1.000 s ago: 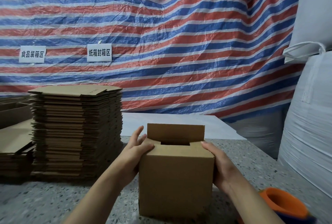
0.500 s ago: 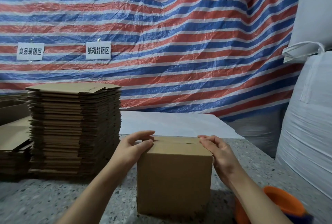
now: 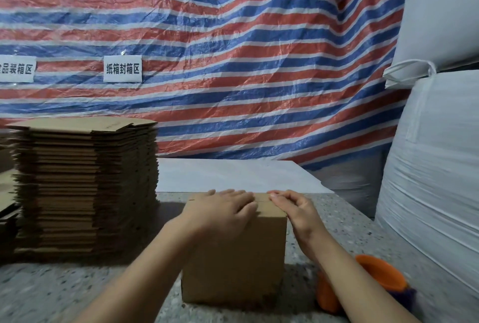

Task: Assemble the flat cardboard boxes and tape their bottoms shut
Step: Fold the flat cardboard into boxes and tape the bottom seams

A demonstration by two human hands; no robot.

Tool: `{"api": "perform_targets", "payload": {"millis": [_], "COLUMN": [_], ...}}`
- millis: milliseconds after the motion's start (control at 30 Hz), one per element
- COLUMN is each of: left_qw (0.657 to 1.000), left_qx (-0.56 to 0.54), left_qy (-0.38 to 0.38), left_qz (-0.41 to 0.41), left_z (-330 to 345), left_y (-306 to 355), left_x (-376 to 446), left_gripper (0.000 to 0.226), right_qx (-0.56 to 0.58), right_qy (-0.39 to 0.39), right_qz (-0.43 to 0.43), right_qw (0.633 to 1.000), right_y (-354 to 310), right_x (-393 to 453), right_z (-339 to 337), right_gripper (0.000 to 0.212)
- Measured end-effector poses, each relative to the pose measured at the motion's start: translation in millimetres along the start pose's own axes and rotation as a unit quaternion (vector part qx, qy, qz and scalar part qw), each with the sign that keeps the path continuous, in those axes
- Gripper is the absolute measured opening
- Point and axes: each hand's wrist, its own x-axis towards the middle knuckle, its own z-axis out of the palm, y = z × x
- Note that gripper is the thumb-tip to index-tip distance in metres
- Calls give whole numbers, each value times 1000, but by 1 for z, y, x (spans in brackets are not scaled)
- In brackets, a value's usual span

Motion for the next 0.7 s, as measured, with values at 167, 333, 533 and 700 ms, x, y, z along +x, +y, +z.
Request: {"api": "perform_targets", "payload": {"millis": [167,333,533,700], "left_qw": [999,999,999,999], "left_qx": [41,44,47,50], "left_qy": [-32,-30,-23,-16], "left_qz": [-1,-5,4,5], "left_z": [3,3,2,1], "left_y": [-3,-3,0,3], "left_x": [7,7,3,1], "left_gripper": [55,55,53,53], "right_qx": [-73,-456,-777,-746], "right_qy": [-38,-162,-231,-181], "right_qz": [29,36,183,155], "right_qw": [996,875,556,622], "right_y": [-16,-71,-60,-18], "right_x": [-2,-14,-54,-71], "right_z": [-5,-51,-99,-116], "right_gripper": [22,40,63,57]}}
